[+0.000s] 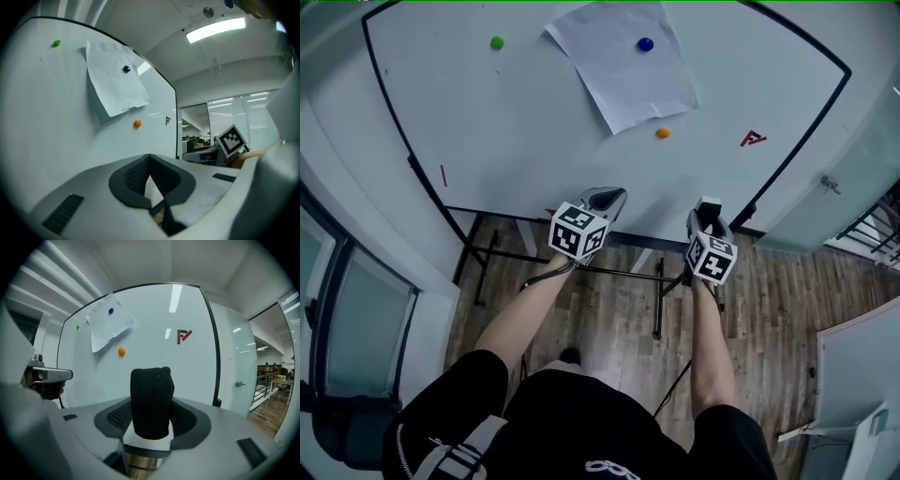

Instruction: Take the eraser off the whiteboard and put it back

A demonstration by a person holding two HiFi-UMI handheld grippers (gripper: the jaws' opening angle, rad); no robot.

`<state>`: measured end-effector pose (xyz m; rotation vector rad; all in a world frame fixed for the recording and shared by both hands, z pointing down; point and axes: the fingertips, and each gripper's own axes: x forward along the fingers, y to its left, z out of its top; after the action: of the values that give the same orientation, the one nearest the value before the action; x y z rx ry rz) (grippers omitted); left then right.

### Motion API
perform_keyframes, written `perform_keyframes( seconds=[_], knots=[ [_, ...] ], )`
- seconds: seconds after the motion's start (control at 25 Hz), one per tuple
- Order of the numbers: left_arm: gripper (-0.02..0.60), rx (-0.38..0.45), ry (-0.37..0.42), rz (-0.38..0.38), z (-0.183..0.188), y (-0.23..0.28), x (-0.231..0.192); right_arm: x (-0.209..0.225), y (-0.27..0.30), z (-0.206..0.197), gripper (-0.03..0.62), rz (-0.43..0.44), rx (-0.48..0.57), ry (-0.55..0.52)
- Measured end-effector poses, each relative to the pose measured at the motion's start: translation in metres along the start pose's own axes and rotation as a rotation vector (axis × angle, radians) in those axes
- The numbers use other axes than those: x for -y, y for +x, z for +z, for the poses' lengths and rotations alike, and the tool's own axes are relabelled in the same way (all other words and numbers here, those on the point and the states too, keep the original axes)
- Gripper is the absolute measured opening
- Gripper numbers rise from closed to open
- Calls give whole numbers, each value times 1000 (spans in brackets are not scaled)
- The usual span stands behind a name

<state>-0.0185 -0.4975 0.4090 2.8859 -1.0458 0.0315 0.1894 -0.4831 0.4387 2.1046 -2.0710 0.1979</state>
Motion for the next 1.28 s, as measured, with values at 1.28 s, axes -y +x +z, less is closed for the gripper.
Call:
perform_keyframes(
  seconds=[1.28],
  knots=[
    [9,-54,-6,60,-10,-166,210,15,-276,-46,241,62,32,-88]
  ],
)
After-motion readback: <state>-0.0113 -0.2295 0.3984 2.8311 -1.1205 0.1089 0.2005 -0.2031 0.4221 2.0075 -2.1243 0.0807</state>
